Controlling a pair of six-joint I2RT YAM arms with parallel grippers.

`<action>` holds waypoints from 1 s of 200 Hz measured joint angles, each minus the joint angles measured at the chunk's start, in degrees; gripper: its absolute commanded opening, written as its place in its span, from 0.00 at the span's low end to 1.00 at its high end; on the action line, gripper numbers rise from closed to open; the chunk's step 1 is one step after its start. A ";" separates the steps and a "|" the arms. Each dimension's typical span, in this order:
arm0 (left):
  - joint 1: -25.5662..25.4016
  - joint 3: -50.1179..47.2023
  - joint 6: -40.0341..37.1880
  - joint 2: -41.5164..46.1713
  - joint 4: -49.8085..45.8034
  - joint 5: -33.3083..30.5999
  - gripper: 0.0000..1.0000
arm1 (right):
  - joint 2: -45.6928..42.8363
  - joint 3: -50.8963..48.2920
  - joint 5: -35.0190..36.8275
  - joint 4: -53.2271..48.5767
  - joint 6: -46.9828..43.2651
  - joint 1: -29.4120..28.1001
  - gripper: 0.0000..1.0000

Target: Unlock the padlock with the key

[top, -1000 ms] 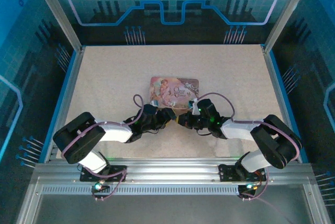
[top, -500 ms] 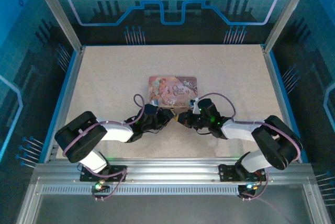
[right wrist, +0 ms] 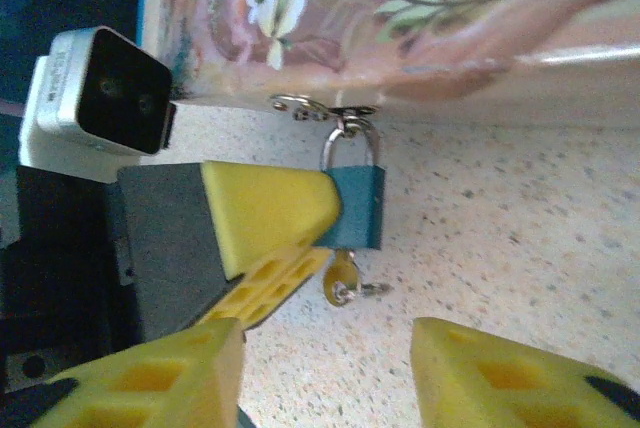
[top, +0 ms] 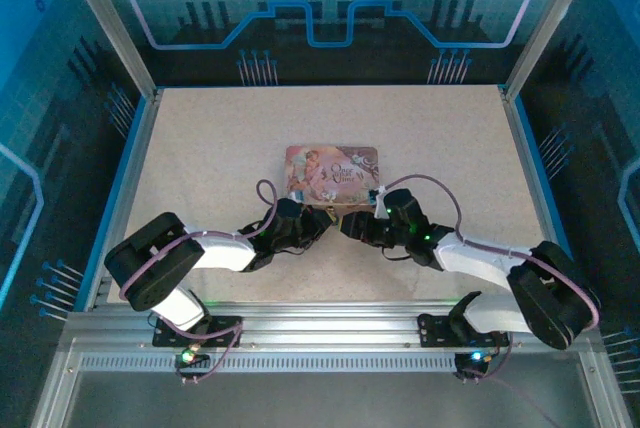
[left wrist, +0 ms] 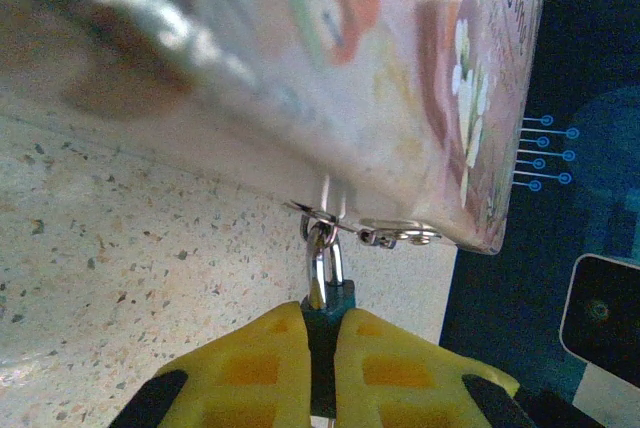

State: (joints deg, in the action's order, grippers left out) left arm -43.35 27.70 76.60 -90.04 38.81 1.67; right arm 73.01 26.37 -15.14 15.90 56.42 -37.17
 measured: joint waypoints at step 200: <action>0.68 3.78 1.51 3.23 -12.00 2.43 0.00 | -22.49 -0.28 17.09 -13.35 -62.82 -5.35 1.00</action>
State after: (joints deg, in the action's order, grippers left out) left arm -42.68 31.48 78.11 -86.80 26.81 4.10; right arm 50.52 26.09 1.96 2.55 -6.39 -42.52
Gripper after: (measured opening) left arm 0.080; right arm 0.997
